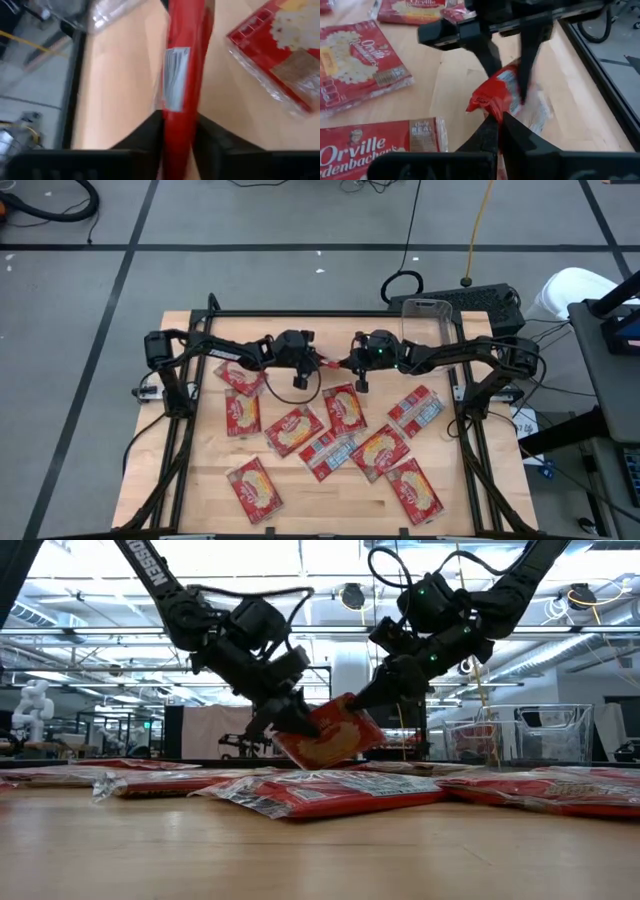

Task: Sort popcorn bags into baskets
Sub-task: Put the red popcorn bag into the transparent bin

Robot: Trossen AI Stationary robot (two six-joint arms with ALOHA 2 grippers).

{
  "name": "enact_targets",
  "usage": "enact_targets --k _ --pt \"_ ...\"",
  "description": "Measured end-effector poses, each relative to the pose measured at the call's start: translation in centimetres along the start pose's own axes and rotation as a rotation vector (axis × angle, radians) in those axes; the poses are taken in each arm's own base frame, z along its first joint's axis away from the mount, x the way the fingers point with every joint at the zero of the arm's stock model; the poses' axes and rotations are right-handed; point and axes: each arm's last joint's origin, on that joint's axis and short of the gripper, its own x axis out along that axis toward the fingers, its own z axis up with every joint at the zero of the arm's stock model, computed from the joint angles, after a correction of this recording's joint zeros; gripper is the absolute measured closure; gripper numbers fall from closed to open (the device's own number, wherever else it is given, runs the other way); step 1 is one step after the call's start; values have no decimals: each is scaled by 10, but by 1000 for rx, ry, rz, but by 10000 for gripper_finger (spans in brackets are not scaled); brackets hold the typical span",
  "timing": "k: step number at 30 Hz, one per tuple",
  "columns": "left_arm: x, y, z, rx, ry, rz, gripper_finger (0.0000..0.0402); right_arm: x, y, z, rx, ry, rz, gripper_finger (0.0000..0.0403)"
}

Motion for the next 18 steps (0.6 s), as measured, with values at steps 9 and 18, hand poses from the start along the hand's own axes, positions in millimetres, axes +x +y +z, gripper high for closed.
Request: enact_targets --k 9,18 --pt "-11 12 6 -191 -14 68 365 -21 -4 19 60 -33 -155 366" --pt "-42 25 26 -371 -95 94 381 -60 13 42 171 10 -437 307"
